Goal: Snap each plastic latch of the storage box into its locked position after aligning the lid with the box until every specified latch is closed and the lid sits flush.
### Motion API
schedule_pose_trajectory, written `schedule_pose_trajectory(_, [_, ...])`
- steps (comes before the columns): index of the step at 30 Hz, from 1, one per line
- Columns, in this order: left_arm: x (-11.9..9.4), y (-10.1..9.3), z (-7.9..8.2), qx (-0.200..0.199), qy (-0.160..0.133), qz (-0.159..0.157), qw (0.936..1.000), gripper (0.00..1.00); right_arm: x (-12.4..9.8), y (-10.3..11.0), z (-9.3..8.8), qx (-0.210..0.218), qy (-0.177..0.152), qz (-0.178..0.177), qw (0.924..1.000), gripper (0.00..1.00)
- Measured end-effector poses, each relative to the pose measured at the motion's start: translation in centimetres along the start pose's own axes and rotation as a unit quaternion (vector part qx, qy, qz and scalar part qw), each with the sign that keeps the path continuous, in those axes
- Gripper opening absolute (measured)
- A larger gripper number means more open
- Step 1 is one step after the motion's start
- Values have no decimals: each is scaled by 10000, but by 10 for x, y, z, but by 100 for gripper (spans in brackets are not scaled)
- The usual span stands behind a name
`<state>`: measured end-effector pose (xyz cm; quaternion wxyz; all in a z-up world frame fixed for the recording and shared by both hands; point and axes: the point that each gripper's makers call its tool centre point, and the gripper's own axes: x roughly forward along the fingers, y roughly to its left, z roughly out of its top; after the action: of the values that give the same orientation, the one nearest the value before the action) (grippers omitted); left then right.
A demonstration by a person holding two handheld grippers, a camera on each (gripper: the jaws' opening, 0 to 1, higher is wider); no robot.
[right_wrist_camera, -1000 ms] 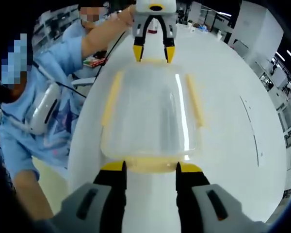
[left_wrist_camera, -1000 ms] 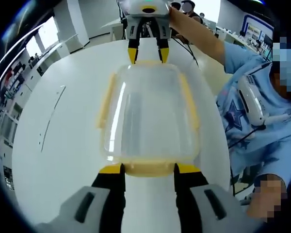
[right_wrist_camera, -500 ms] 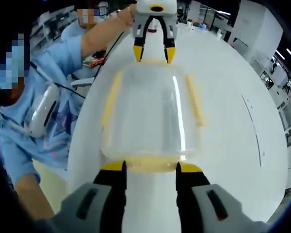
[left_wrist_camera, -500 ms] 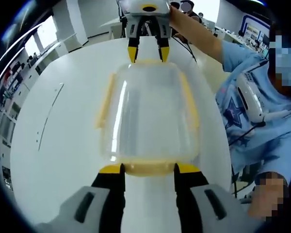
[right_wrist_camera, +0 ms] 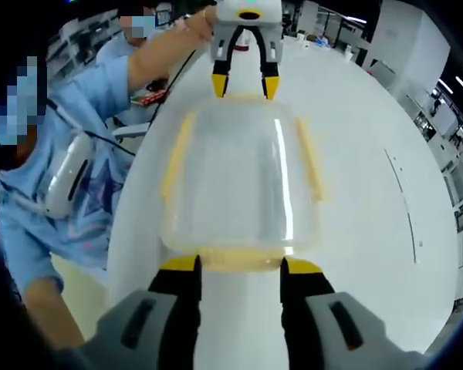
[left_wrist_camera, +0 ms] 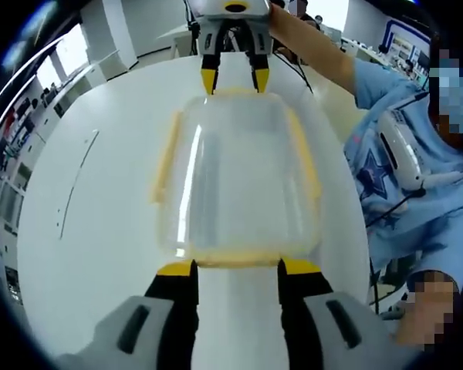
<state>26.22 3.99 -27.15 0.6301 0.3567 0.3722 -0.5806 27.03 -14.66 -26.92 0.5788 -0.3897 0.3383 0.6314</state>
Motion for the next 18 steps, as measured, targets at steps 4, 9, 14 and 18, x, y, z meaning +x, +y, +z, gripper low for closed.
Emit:
schedule_pose_trajectory(4, [0,3,-2,54,65,98,9999,47,-1,-1,0,-153,-138,-80,9998,40])
schedule_pose_trajectory(9, [10,5,-11,-292,70,8,9995,49,5,-1,-4,-427,-274,-199,9985,40])
schedule_pose_trajectory(14, [2,21,-26,-483,58,373,9981,40,5,-3,-13,-250,-452,-199,9985,37])
schedule_pose_trajectory(18, [-13,38,-30,-656,-238,813,9942,35,0,-9,-22,-170,-540,-334,9978,36])
